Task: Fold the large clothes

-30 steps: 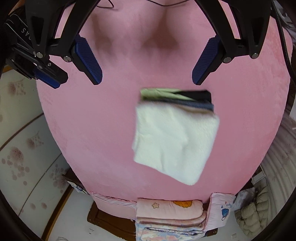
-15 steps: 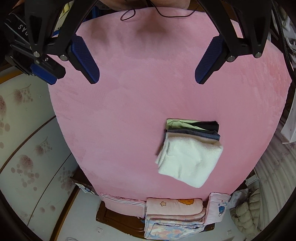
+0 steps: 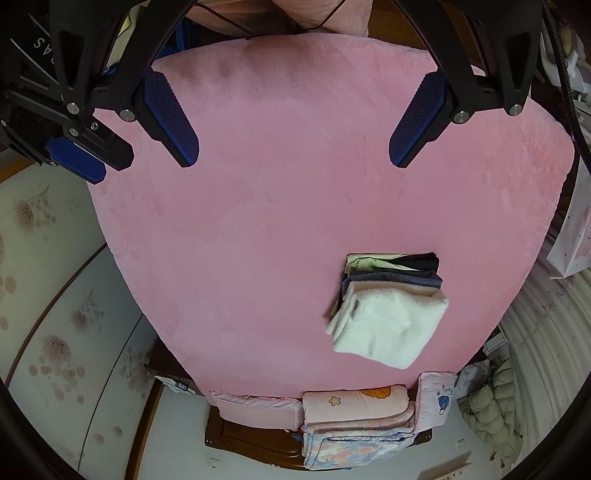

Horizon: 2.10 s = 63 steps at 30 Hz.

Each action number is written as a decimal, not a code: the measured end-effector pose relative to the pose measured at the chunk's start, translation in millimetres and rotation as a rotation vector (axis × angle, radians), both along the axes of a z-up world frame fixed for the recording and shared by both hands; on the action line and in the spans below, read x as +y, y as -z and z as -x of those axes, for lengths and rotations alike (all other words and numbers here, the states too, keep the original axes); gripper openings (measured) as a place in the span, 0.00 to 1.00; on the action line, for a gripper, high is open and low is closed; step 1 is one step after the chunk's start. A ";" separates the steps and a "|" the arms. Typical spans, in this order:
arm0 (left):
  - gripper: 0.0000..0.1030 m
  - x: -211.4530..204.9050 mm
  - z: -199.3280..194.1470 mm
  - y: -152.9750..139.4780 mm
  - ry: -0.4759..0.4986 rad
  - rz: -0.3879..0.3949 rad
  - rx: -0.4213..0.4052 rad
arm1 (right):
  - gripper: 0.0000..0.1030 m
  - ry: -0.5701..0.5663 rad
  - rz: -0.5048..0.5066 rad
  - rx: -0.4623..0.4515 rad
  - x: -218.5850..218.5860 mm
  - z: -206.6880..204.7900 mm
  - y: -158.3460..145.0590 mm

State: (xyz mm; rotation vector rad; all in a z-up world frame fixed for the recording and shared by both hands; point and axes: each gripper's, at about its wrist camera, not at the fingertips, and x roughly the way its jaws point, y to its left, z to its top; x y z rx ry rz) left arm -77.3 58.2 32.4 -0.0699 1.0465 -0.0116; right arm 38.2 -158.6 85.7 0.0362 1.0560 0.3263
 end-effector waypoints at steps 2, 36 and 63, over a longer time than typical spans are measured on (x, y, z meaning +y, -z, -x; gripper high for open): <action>0.99 -4.9 2.9 -1.0 -0.002 -0.008 -0.002 | 0.40 0.009 -0.003 0.003 -5.2 2.6 1.4; 0.98 -14.6 1.7 5.2 -0.011 -0.066 0.021 | 0.40 0.017 0.014 0.001 -16.3 12.0 6.8; 0.98 -11.3 -5.4 8.3 -0.010 -0.065 0.031 | 0.40 0.021 0.010 0.019 -19.6 7.7 14.2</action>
